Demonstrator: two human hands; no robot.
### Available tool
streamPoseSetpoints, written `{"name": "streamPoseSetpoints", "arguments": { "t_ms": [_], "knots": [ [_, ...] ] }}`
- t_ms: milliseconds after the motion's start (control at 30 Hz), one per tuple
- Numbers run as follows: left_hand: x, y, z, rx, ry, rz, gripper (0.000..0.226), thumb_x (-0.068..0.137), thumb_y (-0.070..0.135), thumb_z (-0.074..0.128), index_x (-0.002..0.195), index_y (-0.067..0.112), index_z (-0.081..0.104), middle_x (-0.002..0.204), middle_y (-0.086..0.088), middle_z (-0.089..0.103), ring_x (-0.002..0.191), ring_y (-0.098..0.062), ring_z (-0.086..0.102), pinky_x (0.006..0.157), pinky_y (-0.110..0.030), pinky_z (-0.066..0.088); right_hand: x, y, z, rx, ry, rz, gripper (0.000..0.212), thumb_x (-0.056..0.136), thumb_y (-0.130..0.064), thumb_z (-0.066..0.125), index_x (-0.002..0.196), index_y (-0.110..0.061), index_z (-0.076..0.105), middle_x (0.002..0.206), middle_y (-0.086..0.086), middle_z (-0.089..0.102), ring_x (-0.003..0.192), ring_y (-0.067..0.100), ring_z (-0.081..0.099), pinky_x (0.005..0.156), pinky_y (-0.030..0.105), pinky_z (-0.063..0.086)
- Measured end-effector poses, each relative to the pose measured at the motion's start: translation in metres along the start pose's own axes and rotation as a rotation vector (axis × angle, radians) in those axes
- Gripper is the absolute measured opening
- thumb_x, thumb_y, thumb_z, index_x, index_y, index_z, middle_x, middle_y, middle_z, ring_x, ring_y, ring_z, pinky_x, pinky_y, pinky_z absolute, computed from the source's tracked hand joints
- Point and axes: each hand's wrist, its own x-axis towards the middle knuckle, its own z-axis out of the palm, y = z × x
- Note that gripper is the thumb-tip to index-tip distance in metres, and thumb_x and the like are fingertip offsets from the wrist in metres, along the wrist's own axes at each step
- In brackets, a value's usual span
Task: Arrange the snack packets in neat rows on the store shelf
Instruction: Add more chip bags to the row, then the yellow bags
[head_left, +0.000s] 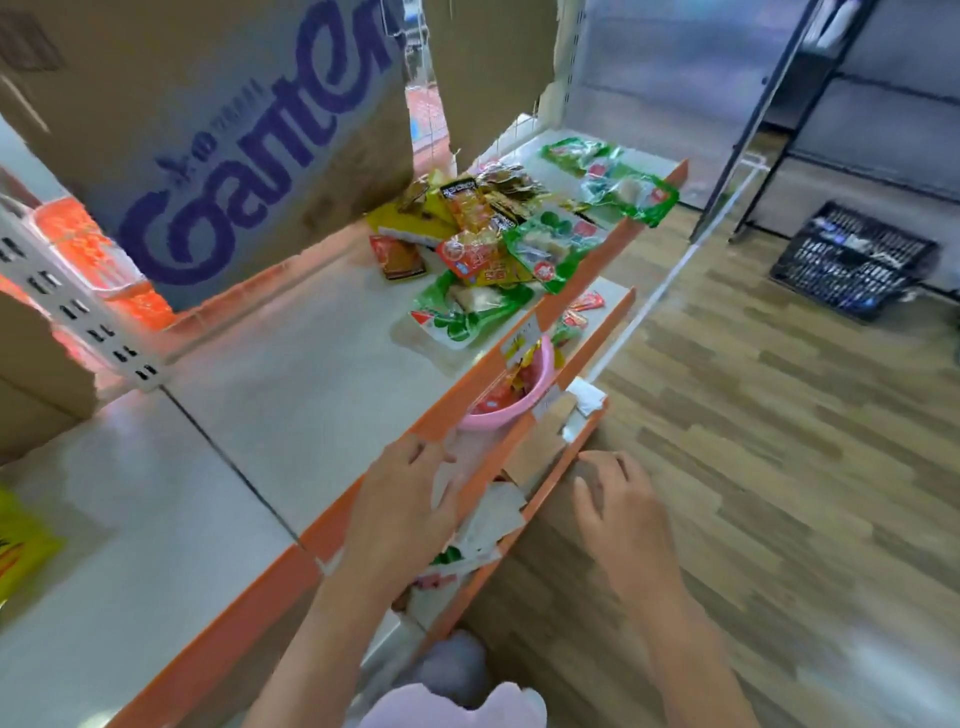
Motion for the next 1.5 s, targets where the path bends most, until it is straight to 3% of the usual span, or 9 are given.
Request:
{"name": "streamPoseSetpoints", "arguments": {
  "t_ms": [300, 533, 833, 1000, 1100, 1233, 1367, 1433, 1500],
  "knots": [
    [0.095, 0.009, 0.015, -0.091, 0.089, -0.031, 0.016, 0.084, 0.02, 0.064, 0.1, 0.018, 0.068, 0.098, 0.003, 0.059, 0.095, -0.019, 0.057, 0.08, -0.025, 0.04, 0.086, 0.009, 0.002, 0.024, -0.013, -0.028, 0.019, 0.088, -0.014, 0.06, 0.106, -0.012, 0.063, 0.103, 0.002, 0.059, 0.093, 0.019, 0.058, 0.076, 0.019, 0.037],
    [0.182, 0.013, 0.015, -0.114, 0.085, -0.005, 0.026, 0.085, 0.019, 0.063, 0.11, 0.015, 0.064, 0.108, 0.001, 0.054, 0.099, -0.013, 0.05, 0.082, -0.017, 0.029, 0.174, -0.005, 0.001, 0.016, -0.039, -0.101, 0.024, 0.091, -0.017, 0.054, 0.115, -0.014, 0.06, 0.11, -0.001, 0.056, 0.098, 0.015, 0.054, 0.079, 0.018, 0.037],
    [0.223, -0.004, 0.004, -0.109, 0.144, -0.123, 0.029, 0.087, 0.022, 0.061, 0.115, 0.015, 0.06, 0.112, 0.0, 0.053, 0.104, -0.015, 0.051, 0.082, -0.015, 0.032, 0.288, -0.047, 0.026, 0.074, -0.128, -0.376, 0.027, 0.091, -0.016, 0.056, 0.116, -0.007, 0.06, 0.111, 0.006, 0.058, 0.103, 0.018, 0.053, 0.088, 0.026, 0.042],
    [0.231, -0.003, 0.006, -0.142, 0.236, -0.268, 0.032, 0.088, 0.024, 0.06, 0.119, 0.015, 0.058, 0.117, 0.0, 0.055, 0.105, -0.016, 0.054, 0.089, -0.027, 0.044, 0.372, -0.064, 0.051, 0.097, -0.229, -0.35, 0.049, 0.095, -0.024, 0.05, 0.139, -0.008, 0.037, 0.138, 0.008, 0.043, 0.129, 0.02, 0.037, 0.105, 0.029, 0.031],
    [0.247, 0.003, 0.009, -0.155, 0.281, -0.335, 0.032, 0.089, 0.026, 0.059, 0.119, 0.017, 0.057, 0.117, 0.003, 0.054, 0.105, -0.011, 0.05, 0.087, -0.019, 0.037, 0.401, -0.072, 0.065, -0.026, -0.332, -0.321, 0.062, 0.094, -0.034, 0.05, 0.144, -0.008, 0.025, 0.144, 0.013, 0.035, 0.135, 0.026, 0.028, 0.111, 0.037, 0.024],
    [0.281, 0.013, 0.013, -0.115, 0.374, -0.308, 0.033, 0.088, 0.025, 0.059, 0.12, 0.016, 0.056, 0.118, 0.002, 0.053, 0.111, -0.012, 0.047, 0.094, -0.018, 0.031, 0.409, -0.075, 0.068, -0.09, -0.341, -0.454, 0.05, 0.093, -0.033, 0.049, 0.139, -0.016, 0.04, 0.13, 0.011, 0.043, 0.124, 0.026, 0.035, 0.103, 0.039, 0.031],
    [0.314, 0.023, 0.024, -0.077, 0.558, -0.277, 0.029, 0.083, 0.019, 0.053, 0.11, 0.012, 0.059, 0.112, -0.002, 0.054, 0.107, -0.014, 0.045, 0.096, -0.02, 0.031, 0.41, -0.068, 0.065, 0.227, -0.535, -0.696, 0.034, 0.085, -0.001, 0.051, 0.111, -0.015, 0.068, 0.112, 0.005, 0.058, 0.111, 0.021, 0.048, 0.095, 0.03, 0.039],
    [0.328, 0.022, 0.03, -0.102, 0.657, -0.378, 0.02, 0.085, 0.014, 0.054, 0.105, 0.009, 0.056, 0.108, -0.006, 0.051, 0.105, -0.017, 0.044, 0.091, -0.018, 0.029, 0.416, -0.063, 0.064, 0.32, -0.579, -0.704, 0.038, 0.084, 0.007, 0.047, 0.11, -0.013, 0.068, 0.112, 0.003, 0.062, 0.109, 0.019, 0.053, 0.091, 0.022, 0.04],
    [0.34, 0.017, 0.033, -0.283, 0.661, -0.622, 0.023, 0.09, 0.013, 0.054, 0.11, 0.005, 0.048, 0.114, -0.014, 0.045, 0.111, -0.028, 0.044, 0.092, -0.025, 0.031, 0.429, -0.06, 0.065, 0.344, -0.453, -0.612, 0.032, 0.089, 0.001, 0.049, 0.115, -0.012, 0.063, 0.113, 0.003, 0.059, 0.109, 0.019, 0.052, 0.089, 0.019, 0.039]
  ]
}}
